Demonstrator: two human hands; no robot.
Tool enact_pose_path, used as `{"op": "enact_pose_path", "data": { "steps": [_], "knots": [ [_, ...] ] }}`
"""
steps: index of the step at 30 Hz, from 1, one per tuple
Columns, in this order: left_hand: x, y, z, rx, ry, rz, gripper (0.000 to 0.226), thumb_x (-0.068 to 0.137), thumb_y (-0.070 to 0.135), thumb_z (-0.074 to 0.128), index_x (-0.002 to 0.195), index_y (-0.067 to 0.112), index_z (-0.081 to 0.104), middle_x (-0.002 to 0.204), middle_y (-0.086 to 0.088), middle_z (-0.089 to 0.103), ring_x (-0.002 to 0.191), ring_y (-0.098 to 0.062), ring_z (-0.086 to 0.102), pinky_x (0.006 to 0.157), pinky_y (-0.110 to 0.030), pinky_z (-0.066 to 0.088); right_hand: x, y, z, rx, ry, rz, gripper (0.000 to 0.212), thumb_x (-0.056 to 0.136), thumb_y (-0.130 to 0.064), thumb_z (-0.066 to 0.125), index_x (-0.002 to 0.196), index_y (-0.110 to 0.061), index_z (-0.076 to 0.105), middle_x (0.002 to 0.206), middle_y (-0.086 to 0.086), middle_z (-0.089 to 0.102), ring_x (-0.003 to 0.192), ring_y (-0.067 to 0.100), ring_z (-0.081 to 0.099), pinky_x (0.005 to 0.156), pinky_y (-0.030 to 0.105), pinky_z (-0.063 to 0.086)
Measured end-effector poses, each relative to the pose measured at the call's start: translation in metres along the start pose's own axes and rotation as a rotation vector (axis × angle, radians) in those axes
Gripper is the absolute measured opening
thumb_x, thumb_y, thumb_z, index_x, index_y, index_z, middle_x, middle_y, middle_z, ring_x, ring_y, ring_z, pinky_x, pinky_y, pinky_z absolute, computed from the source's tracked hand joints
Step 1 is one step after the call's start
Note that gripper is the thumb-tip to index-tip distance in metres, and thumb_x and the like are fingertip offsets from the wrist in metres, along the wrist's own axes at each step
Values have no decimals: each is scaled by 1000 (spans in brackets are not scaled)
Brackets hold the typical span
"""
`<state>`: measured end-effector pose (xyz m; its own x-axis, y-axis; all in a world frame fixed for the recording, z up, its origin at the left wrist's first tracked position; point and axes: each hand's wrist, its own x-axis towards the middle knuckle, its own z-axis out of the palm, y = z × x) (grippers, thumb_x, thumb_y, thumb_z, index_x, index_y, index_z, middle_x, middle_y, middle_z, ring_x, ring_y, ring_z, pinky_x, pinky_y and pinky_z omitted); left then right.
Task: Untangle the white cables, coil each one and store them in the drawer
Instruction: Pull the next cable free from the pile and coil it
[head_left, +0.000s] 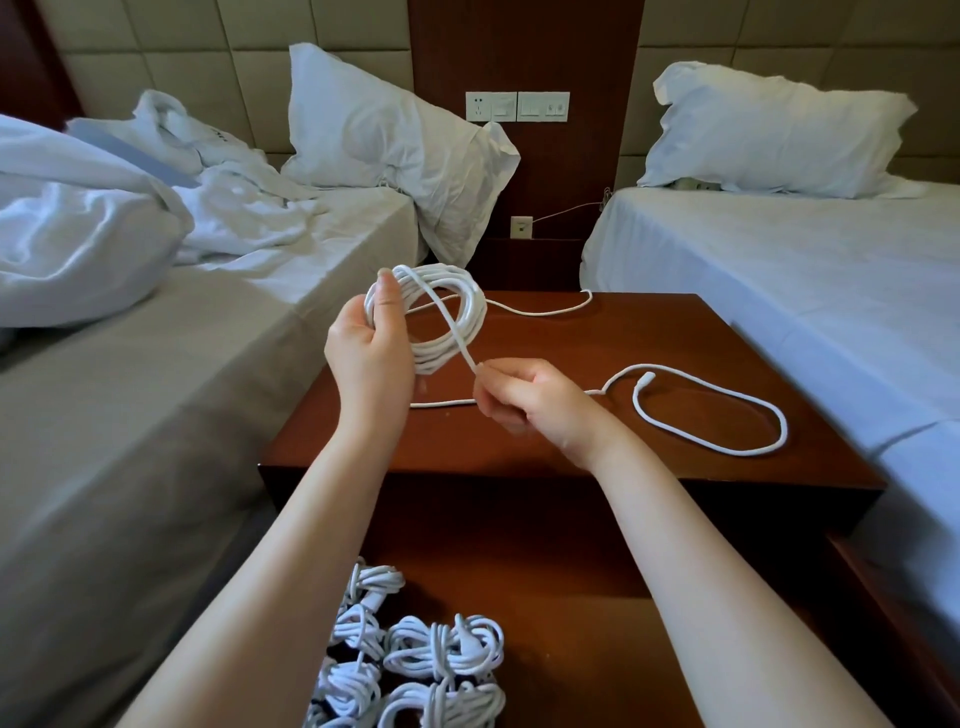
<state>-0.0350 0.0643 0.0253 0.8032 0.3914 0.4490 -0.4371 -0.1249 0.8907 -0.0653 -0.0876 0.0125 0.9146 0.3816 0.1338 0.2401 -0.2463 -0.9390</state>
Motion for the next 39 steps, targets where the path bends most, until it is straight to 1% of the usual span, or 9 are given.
{"op": "enact_pose_path", "data": {
  "steps": [7,12,16,18,20,25,31,36,39],
  "knots": [
    [-3,15,2,-152,-74,-50,44,100,40,43,68,10,45,49,-2,40,31,-15,41,30,-21,33,-5,14,-16,-188,72,67,49,99,-49,38,63,-16,44,59,-2,39,61,10,37,82,28,39],
    [-15,20,11,-143,-408,-64,49,101,37,41,86,-7,55,48,1,45,32,-11,41,29,-20,32,-10,17,-22,-152,149,50,41,90,-52,55,71,-17,54,68,1,42,65,12,36,64,24,31],
    [-19,23,11,-110,-677,-72,54,98,40,44,97,-13,54,51,-4,48,30,-13,40,28,-19,30,-10,14,-30,-31,246,137,16,97,-9,52,90,-7,66,71,-8,55,82,9,62,80,15,45],
    [-24,22,10,-24,-819,-56,53,94,43,47,100,-9,57,56,-8,51,32,-14,41,30,-20,32,-7,22,-34,-4,235,120,25,98,4,45,119,9,58,84,-2,57,103,30,60,88,29,47],
    [-26,22,10,76,-914,-49,42,95,42,47,97,3,63,59,-12,53,34,-15,43,32,-20,34,-11,19,-32,-34,256,138,30,98,5,42,125,14,52,95,5,64,106,32,55,87,26,48],
    [-24,22,6,195,-996,-61,23,94,40,49,93,24,65,52,0,54,37,-15,46,34,-22,37,-8,15,-38,68,256,37,18,88,-10,66,72,-2,63,69,16,56,71,25,50,69,32,47],
    [-29,18,7,419,-1186,-9,35,86,47,58,89,13,67,53,-1,54,37,-15,46,33,-22,35,-10,5,-45,71,320,-41,44,96,-18,55,54,-9,46,53,5,41,50,7,38,64,19,36],
    [-32,9,16,585,-1072,88,28,91,44,56,86,18,65,62,4,57,41,-9,51,37,-24,41,-23,-10,-61,-53,401,10,41,101,-25,47,62,-14,46,44,-14,40,46,-1,42,70,17,40],
    [-25,3,14,651,-910,123,31,90,46,56,87,17,67,75,0,65,66,-17,62,57,-31,51,-21,-17,-55,-92,410,-11,24,100,-22,48,77,-19,57,51,-19,51,53,-3,48,69,19,41]
  ]
}}
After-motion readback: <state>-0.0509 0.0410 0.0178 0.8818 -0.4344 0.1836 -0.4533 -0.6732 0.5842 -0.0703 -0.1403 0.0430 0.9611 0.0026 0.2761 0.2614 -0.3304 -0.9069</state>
